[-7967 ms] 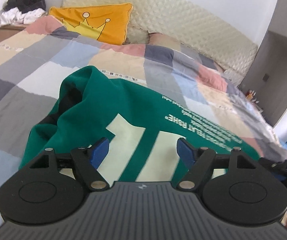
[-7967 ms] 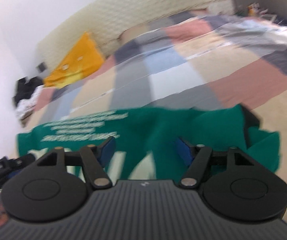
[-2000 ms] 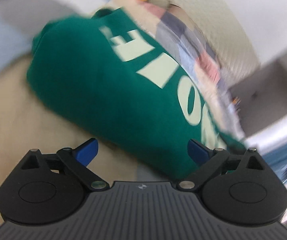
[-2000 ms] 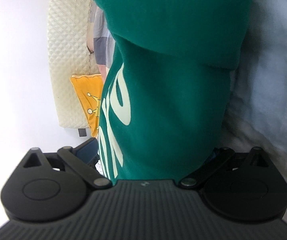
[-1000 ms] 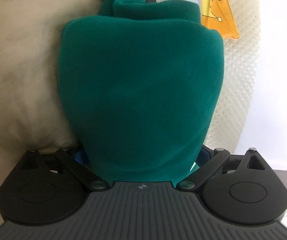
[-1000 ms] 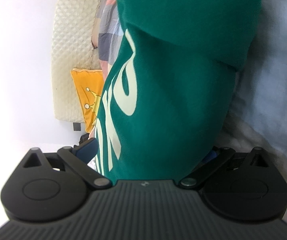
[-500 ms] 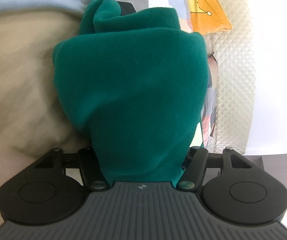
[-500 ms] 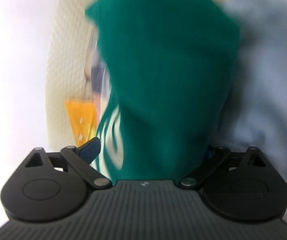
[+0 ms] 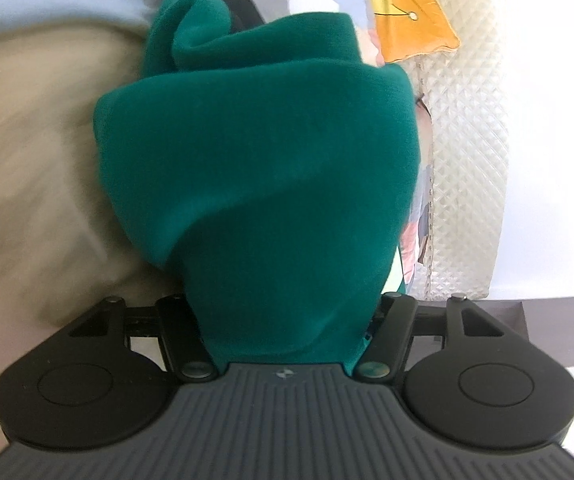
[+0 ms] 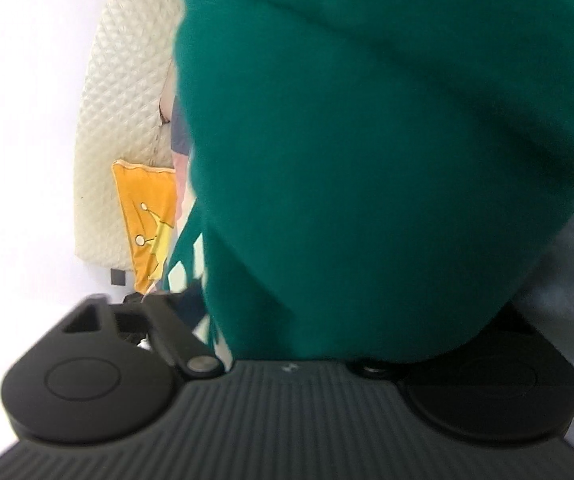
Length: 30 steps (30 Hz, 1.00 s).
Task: Fold large clothes
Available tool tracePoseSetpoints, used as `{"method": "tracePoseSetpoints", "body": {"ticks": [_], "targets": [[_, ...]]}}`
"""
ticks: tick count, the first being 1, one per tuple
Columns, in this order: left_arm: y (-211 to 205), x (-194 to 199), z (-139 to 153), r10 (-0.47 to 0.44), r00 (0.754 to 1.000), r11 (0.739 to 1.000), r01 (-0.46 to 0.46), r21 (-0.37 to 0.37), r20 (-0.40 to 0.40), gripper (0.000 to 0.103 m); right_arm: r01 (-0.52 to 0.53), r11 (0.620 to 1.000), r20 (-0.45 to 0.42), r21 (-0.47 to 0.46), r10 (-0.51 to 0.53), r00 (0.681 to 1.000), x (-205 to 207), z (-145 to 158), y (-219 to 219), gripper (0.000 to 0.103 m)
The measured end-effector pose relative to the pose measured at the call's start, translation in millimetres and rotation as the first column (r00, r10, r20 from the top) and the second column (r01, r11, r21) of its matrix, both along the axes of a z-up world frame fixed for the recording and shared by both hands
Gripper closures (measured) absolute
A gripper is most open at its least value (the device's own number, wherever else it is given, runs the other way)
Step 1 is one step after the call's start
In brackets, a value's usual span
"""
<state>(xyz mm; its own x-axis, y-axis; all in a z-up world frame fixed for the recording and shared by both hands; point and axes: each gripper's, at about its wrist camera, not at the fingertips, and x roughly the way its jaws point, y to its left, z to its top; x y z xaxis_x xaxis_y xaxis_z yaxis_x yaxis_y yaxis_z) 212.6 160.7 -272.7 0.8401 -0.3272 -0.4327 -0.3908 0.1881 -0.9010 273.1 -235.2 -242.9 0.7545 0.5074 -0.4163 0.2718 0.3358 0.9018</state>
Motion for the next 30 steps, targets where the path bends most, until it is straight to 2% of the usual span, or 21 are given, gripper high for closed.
{"method": "tracePoseSetpoints", "body": {"ticks": [3, 6, 9, 12, 19, 24, 30], "targets": [[-5.6, 3.8, 7.1, -0.013, 1.0, 0.999, 0.012, 0.047, 0.019, 0.037, -0.012, 0.999, 0.046, -0.042, 0.014, 0.999, -0.3, 10.3, 2.6, 0.046], [-7.1, 5.1, 15.7, -0.027, 0.998, 0.996, 0.023, 0.087, 0.054, 0.04, -0.021, 0.999, 0.097, -0.047, 0.026, 0.995, -1.5, 22.0, 2.3, 0.054], [-9.4, 6.3, 28.4, -0.049, 0.994, 0.988, 0.033, 0.15, 0.098, 0.042, -0.027, 0.999, 0.135, -0.031, 0.031, 0.99, -3.1, 27.9, 2.2, 0.057], [-9.1, 7.2, 35.6, -0.063, 0.989, 0.984, 0.039, 0.176, 0.132, 0.044, -0.038, 0.999, 0.166, -0.032, 0.043, 0.985, -5.4, 37.7, 6.9, 0.059], [-4.0, 3.6, 46.0, -0.069, 0.974, 0.988, 0.038, 0.146, 0.218, 0.046, -0.08, 0.996, 0.257, -0.028, 0.084, 0.963, -16.3, 60.8, 9.0, 0.06], [-9.4, 6.8, 71.9, -0.148, 0.95, 0.978, 0.099, 0.184, 0.276, 0.045, -0.071, 0.997, 0.289, -0.007, 0.069, 0.955, -27.9, 78.5, -0.9, 0.06], [-34.7, 35.9, 106.1, -0.224, 0.924, 0.965, 0.164, 0.206, 0.31, 0.045, -0.062, 0.998, 0.331, -0.012, 0.062, 0.942, -30.3, 104.6, -12.1, 0.06]]}}
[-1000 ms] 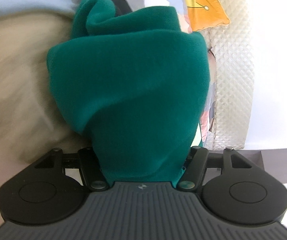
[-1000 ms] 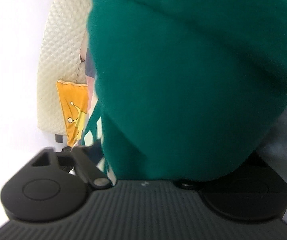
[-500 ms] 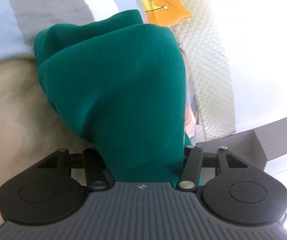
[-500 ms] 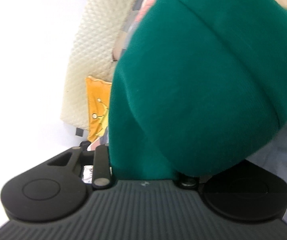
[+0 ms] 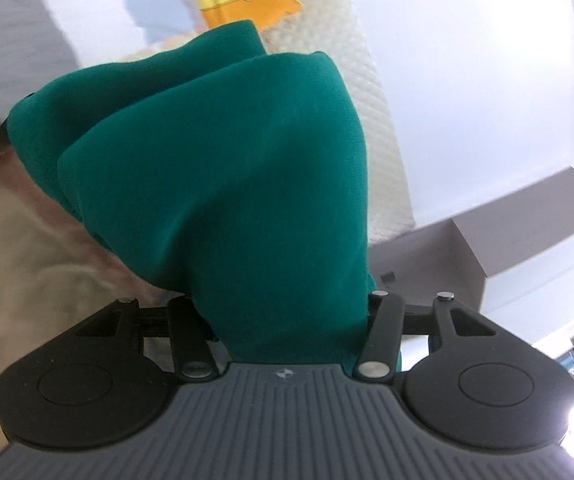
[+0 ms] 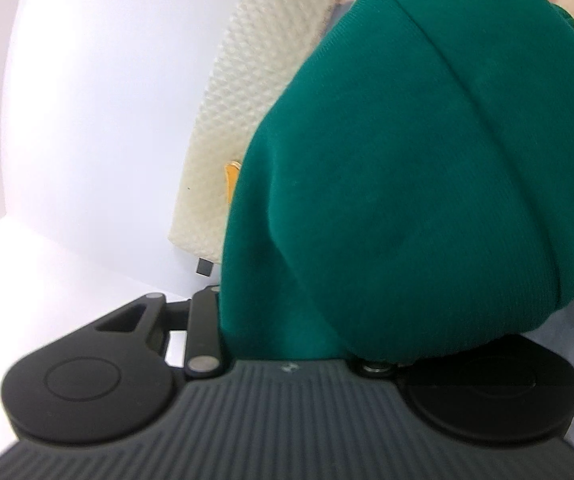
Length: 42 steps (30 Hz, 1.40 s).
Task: Fold large clothes
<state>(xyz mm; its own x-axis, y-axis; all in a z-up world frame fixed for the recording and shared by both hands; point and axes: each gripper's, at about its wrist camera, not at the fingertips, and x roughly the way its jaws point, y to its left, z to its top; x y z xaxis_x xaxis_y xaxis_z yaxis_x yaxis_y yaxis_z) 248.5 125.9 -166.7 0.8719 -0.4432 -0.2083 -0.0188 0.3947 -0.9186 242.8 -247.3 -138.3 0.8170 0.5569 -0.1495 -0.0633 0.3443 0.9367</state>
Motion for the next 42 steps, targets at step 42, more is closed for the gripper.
{"method": "tracePoseSetpoints", "body": {"ticks": [42], "targets": [[-161.4, 383.8, -61.3, -0.315, 0.949, 0.948, 0.315, 0.038, -0.024, 0.045, 0.149, 0.981, 0.06, -0.123, -0.142, 0.988, 192.9, -22.6, -120.7, 0.06]]}}
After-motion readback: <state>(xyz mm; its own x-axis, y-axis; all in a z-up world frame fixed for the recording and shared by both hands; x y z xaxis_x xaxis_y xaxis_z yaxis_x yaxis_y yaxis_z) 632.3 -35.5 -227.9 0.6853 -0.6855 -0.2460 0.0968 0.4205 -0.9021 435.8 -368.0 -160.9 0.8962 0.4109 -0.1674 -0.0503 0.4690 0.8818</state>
